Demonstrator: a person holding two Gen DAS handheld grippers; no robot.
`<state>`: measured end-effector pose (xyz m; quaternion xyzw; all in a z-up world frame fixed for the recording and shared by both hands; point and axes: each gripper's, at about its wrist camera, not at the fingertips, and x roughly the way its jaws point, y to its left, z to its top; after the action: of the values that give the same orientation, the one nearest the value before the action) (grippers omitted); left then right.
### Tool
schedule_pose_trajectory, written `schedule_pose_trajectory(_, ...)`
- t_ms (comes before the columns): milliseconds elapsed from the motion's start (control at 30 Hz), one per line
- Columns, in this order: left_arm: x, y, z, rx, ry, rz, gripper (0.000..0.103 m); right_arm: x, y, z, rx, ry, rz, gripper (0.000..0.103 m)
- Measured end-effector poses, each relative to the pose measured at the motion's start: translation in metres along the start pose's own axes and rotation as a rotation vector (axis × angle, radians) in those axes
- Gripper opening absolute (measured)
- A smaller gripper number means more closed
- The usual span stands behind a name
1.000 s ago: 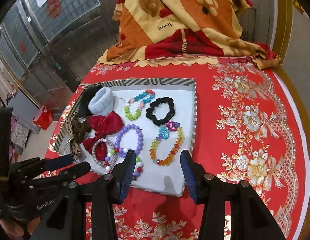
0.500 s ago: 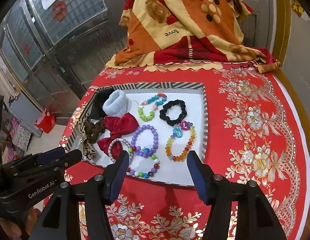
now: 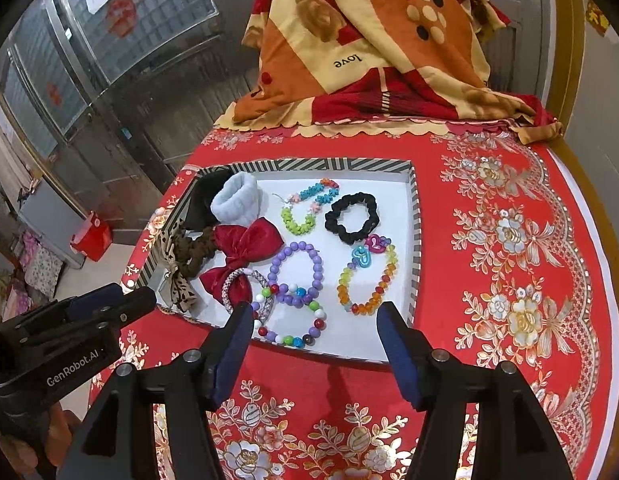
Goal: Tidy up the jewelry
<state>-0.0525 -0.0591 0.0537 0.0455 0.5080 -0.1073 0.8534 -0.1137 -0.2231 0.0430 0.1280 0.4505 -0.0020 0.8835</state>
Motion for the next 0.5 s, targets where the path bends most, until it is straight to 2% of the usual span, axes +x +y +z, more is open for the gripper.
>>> schedule_pose_trajectory(500,0.0038,0.002,0.0009,0.006,0.008,0.006,0.043,0.006,0.0022,0.0009,-0.007,0.019,-0.002,0.063)
